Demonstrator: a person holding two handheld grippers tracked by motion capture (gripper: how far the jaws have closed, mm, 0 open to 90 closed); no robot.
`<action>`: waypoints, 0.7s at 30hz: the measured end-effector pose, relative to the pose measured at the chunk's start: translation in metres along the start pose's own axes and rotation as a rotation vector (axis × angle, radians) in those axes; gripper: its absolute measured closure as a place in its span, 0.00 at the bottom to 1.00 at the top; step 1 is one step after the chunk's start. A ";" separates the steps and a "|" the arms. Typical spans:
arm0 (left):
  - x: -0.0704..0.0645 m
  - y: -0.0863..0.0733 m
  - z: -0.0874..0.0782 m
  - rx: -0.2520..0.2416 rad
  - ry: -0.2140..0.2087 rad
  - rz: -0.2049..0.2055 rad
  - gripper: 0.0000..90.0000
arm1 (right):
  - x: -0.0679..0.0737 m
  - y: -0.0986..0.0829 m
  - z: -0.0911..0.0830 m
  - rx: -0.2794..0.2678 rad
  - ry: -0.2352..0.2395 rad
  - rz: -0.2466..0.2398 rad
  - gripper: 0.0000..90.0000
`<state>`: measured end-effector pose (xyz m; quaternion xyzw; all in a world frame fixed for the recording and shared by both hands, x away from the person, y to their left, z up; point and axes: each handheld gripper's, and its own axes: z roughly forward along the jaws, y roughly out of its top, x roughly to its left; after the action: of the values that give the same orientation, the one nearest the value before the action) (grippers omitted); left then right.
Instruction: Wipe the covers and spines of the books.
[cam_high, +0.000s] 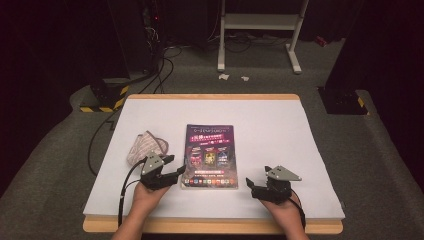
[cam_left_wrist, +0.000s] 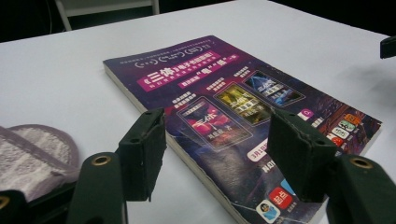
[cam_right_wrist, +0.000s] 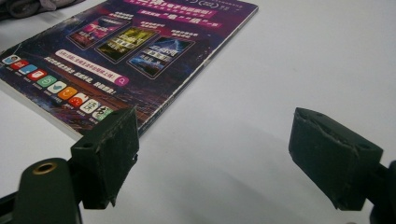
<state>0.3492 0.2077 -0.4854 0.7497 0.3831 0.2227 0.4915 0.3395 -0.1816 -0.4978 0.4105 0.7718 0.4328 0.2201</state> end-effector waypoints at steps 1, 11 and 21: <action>-0.002 0.000 0.001 0.011 0.007 0.006 0.42 | 0.000 0.000 0.000 -0.003 0.000 0.001 0.18; -0.011 -0.005 0.017 0.143 0.024 0.008 0.38 | 0.008 0.003 -0.001 -0.032 0.024 -0.022 0.18; -0.011 -0.005 0.023 0.222 0.028 0.011 0.40 | 0.028 0.016 0.015 0.014 0.051 -0.039 0.19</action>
<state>0.3573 0.1866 -0.4995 0.7984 0.4082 0.1920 0.3989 0.3413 -0.1462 -0.4915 0.3856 0.7882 0.4331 0.2059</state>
